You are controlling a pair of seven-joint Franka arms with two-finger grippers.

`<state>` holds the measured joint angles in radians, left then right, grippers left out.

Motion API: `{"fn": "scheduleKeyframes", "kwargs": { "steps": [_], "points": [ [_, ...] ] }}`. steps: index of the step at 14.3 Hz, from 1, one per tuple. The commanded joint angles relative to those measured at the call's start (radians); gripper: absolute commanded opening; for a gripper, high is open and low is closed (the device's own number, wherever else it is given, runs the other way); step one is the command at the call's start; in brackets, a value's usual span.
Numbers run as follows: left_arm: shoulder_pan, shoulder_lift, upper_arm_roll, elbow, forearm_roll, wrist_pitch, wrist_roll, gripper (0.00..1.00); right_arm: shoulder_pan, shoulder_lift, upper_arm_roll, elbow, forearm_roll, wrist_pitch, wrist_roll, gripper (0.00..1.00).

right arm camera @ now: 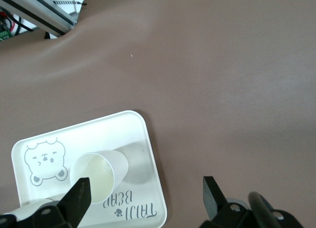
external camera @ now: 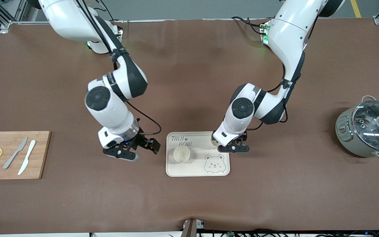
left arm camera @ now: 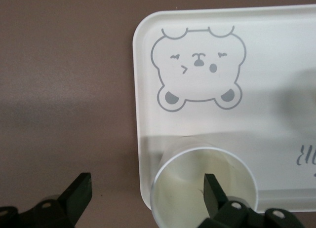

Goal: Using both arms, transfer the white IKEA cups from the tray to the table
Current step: 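Reach the right gripper to the other white cup while the left gripper waits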

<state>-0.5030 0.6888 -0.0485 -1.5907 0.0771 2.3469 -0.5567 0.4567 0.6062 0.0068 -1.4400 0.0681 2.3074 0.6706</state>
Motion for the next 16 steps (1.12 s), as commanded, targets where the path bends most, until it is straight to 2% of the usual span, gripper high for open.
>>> {"fn": "scheduleKeyframes", "kwargs": {
  "steps": [1,10,14,15,16],
  "points": [
    [-0.005,-0.012,0.006,-0.025,0.027,0.022,-0.026,1.00,0.014,0.055,-0.011,0.066,-0.016,0.010,0.030,1.00],
    [-0.006,0.011,0.004,-0.022,0.027,0.052,-0.028,1.00,0.088,0.158,-0.013,0.095,-0.086,0.095,0.101,1.00],
    [-0.006,0.026,0.004,-0.020,0.027,0.072,-0.028,1.00,0.099,0.193,-0.013,0.095,-0.088,0.142,0.103,1.00],
    [-0.006,0.029,0.004,-0.020,0.024,0.074,-0.031,0.97,0.105,0.201,-0.014,0.095,-0.088,0.151,0.103,1.00],
    [-0.005,0.031,0.002,-0.020,0.009,0.074,-0.061,0.10,0.108,0.207,-0.014,0.095,-0.088,0.162,0.104,1.00]
  ]
}}
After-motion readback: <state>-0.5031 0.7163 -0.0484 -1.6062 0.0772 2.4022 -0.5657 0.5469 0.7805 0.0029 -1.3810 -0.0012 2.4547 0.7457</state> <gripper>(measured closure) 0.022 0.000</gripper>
